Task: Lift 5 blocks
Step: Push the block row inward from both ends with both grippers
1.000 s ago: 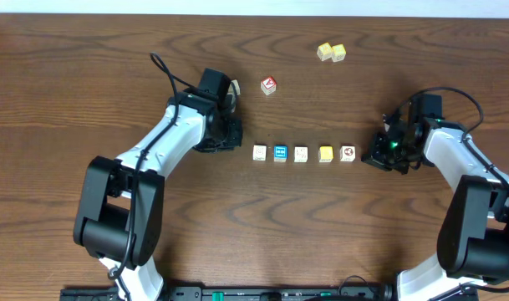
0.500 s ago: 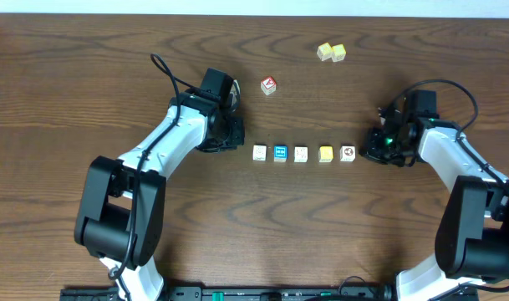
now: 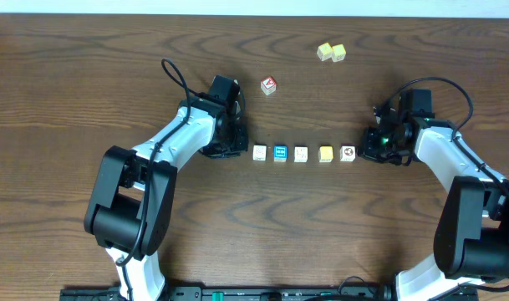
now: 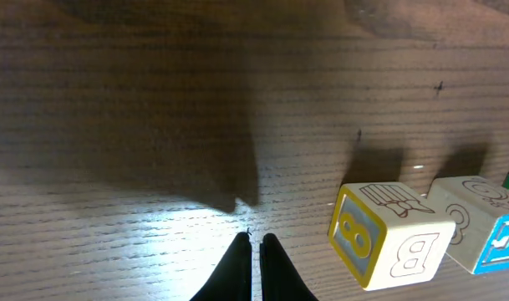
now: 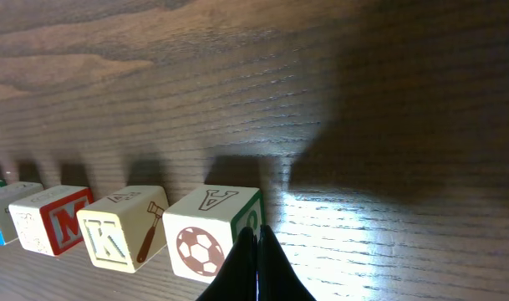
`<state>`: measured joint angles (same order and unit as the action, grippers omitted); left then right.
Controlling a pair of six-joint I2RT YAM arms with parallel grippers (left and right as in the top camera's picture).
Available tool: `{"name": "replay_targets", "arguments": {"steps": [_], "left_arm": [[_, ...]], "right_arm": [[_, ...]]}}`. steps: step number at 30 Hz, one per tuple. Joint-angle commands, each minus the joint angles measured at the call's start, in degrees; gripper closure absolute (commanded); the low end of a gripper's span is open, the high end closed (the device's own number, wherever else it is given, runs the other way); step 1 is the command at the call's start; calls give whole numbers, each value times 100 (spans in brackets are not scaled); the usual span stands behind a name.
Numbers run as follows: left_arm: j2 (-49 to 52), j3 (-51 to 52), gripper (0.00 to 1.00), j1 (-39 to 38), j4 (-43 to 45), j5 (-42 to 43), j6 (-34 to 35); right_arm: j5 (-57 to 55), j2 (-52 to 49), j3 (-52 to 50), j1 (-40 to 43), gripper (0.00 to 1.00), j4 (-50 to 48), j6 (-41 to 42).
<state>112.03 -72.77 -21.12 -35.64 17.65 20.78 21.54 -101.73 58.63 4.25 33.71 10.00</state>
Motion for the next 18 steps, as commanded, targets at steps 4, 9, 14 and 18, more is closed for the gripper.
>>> {"name": "replay_targets", "arguments": {"steps": [4, 9, 14, 18], "left_arm": [[28, 52, 93, -39, 61, 326, -44], [31, 57, 93, -57, 190, 315, -50], [35, 57, 93, -61, 188, 317, -46], [35, 57, 92, -114, 195, 317, -26]], "right_arm": [[0, -120, -31, -28, 99, -42, -87], [236, -146, -31, -28, 99, -118, -87], [297, -146, -31, -28, 99, -131, -83], [299, -146, -31, -37, 99, -118, -61]]}}
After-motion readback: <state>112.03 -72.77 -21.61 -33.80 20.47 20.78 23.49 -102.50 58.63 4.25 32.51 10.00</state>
